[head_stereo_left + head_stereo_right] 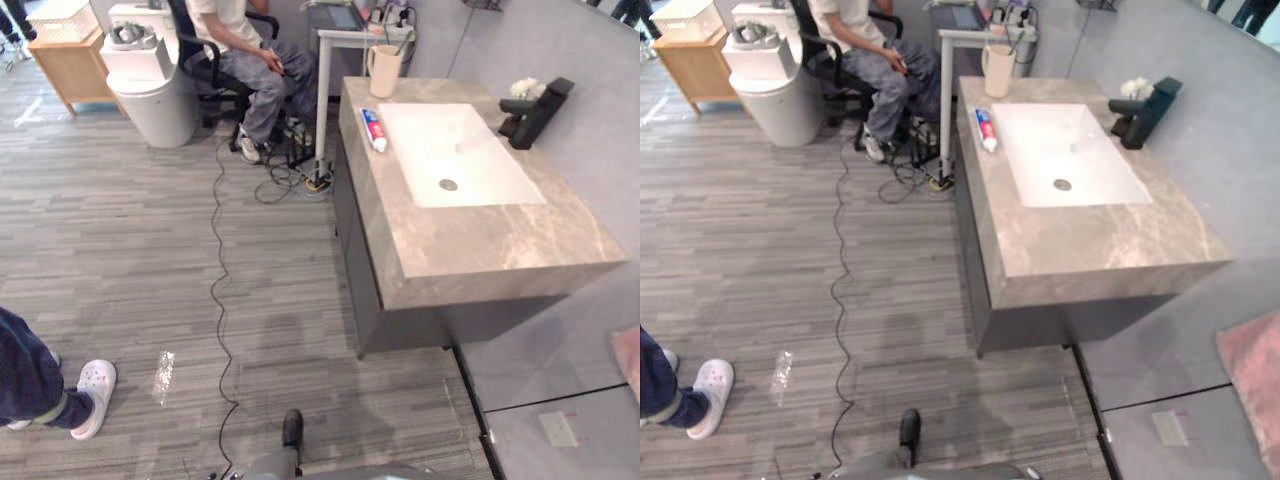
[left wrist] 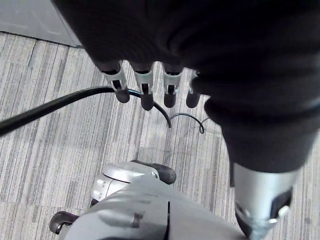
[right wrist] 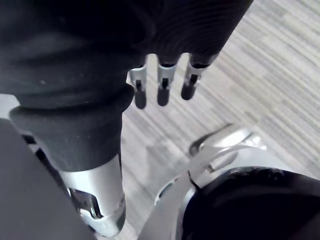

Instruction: Organize washtable

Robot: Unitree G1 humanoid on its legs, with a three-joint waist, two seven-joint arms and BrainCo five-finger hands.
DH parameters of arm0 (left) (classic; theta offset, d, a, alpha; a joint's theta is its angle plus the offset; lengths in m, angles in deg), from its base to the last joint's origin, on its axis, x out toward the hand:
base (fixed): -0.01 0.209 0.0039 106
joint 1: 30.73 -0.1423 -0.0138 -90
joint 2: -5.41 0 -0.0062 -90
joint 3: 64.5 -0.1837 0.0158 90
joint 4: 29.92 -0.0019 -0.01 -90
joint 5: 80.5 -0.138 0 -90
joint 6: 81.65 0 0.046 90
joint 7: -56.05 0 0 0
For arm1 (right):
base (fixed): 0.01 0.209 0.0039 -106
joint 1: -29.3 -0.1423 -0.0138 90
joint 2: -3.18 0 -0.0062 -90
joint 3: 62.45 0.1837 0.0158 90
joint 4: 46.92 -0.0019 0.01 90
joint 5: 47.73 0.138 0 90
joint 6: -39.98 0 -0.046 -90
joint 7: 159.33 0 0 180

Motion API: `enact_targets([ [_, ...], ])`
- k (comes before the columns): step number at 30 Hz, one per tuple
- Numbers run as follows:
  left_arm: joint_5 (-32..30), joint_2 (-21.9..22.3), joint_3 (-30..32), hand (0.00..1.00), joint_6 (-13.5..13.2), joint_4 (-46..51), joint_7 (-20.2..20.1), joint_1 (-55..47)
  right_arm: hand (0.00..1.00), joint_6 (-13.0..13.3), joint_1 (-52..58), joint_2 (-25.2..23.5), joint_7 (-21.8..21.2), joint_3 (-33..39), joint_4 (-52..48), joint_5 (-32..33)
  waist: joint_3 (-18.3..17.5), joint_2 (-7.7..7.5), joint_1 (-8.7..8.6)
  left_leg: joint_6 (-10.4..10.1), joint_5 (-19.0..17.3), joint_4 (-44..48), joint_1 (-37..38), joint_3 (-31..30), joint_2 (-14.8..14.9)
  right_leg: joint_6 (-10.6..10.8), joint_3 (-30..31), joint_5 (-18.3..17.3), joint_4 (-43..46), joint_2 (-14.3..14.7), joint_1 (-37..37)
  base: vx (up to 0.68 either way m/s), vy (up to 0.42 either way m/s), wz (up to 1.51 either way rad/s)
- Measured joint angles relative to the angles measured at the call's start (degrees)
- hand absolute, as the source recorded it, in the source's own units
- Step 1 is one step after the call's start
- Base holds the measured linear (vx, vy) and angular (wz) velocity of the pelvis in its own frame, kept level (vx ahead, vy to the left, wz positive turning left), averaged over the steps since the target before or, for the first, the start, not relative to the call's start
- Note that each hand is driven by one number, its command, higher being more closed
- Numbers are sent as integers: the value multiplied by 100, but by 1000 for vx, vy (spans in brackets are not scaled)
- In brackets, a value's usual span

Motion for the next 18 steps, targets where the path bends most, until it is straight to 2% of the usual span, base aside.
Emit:
enact_targets([
  [4,22,-25,-119,0,0,2,3,4,0,14,0,2,-1,0,40,-17,4,-1,46,4,4,0,74,-193,-96,-4,-120,-2,26,-8,129,12,-35,24],
  [9,241,-23,-124,0,6,10,8,13,0,36,9,11,3,1,45,-91,53,76,46,18,29,0,15,-638,-176,-95,-635,-54,131,2,272,-83,-45,58],
  [10,296,-39,-84,0,12,21,7,16,0,35,9,-16,7,57,47,-118,62,31,29,189,-247,1,-64,-164,-175,-96,-864,-52,51,-42,344,-135,-17,86],
  [11,334,-106,56,0,16,46,7,45,0,42,-20,-151,9,195,93,-150,49,-316,-47,463,-723,328,-162,712,-226,-107,-1176,-31,-105,-311,342,-109,-7,97],
  [13,431,-126,144,0,25,50,17,128,0,44,1,-254,15,317,116,-141,75,-360,-35,661,-927,1679,-445,2162,69,-82,-1498,-15,69,-594,303,-25,2,83],
  [14,447,-59,209,0,28,49,37,105,0,18,20,-196,13,432,112,-138,63,-319,-62,595,-1268,2474,-425,2772,372,-81,-1684,-17,171,-673,311,-7,23,74],
  [15,442,39,262,0,32,47,41,100,0,18,85,-104,11,439,93,-138,28,-122,-71,431,-1621,2699,-382,2944,594,-65,-1794,-27,240,-635,344,29,102,81],
  [16,430,150,256,0,35,48,36,108,0,28,122,3,15,477,8,-137,18,139,-86,328,-1905,2521,-343,2870,668,-42,-1832,-40,319,-517,320,15,182,88],
  [17,385,130,238,0,59,49,6,151,0,15,34,16,47,497,-40,-137,16,210,-110,463,-1792,2080,-223,2737,447,-48,-1825,-34,373,-522,274,4,250,96],
  [18,312,116,236,0,64,52,14,147,0,7,5,0,45,500,-35,-134,-18,153,-137,519,-1452,1420,-27,2581,196,-129,-1801,51,379,-580,152,-20,170,82],
])
